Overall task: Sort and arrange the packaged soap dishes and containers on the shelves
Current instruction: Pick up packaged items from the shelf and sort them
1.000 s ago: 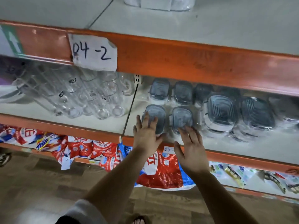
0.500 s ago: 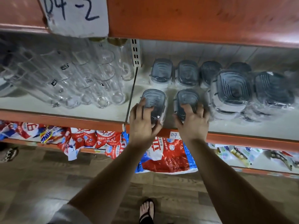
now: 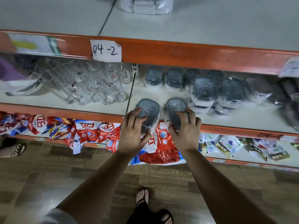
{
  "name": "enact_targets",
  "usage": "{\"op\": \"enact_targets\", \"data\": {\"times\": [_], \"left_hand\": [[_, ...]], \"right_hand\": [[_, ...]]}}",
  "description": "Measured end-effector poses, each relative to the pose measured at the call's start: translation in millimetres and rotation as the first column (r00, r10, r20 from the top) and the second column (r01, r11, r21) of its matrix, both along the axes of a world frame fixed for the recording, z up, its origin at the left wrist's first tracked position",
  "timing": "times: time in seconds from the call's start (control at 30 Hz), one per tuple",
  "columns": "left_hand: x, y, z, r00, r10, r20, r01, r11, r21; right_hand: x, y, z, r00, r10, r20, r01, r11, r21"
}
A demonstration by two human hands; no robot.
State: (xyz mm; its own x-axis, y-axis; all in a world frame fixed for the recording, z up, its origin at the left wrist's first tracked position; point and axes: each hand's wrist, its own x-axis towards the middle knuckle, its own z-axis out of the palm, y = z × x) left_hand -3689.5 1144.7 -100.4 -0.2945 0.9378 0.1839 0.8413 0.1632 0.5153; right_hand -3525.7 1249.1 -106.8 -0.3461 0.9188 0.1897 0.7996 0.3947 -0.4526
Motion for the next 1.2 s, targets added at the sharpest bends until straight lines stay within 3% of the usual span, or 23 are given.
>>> {"op": "enact_targets", "data": {"times": [0.27, 0.5, 0.7, 0.9, 1.0, 1.2], "left_hand": [[44, -55, 78, 0.996, -0.080, -0.043, 0.083, 0.993, 0.086], [55, -70, 137, 0.986, -0.148, -0.079, 0.165, 0.928, 0.333], [27, -37, 192, 0.981, -0.122, -0.150, 0.178, 0.876, 0.449], [-12, 17, 226, 0.973, -0.128, -0.192, 0.198, 0.891, 0.408], [-26, 44, 235, 0.969, -0.155, -0.190, 0.211, 0.923, 0.321], [-42, 97, 252, 0.951, -0.231, -0.204, 0.273, 0.939, 0.211]], "right_hand": [[51, -48, 83, 0.984, -0.002, -0.180, 0.012, 0.999, 0.051], [92, -58, 147, 0.940, 0.133, -0.313, -0.048, 0.962, 0.267], [86, -32, 205, 0.906, 0.221, -0.360, -0.045, 0.898, 0.438], [60, 13, 249, 0.898, 0.232, -0.374, -0.026, 0.876, 0.482], [51, 40, 260, 0.939, 0.141, -0.314, 0.009, 0.902, 0.431], [41, 96, 261, 0.993, -0.111, -0.035, 0.117, 0.956, 0.268]]}}
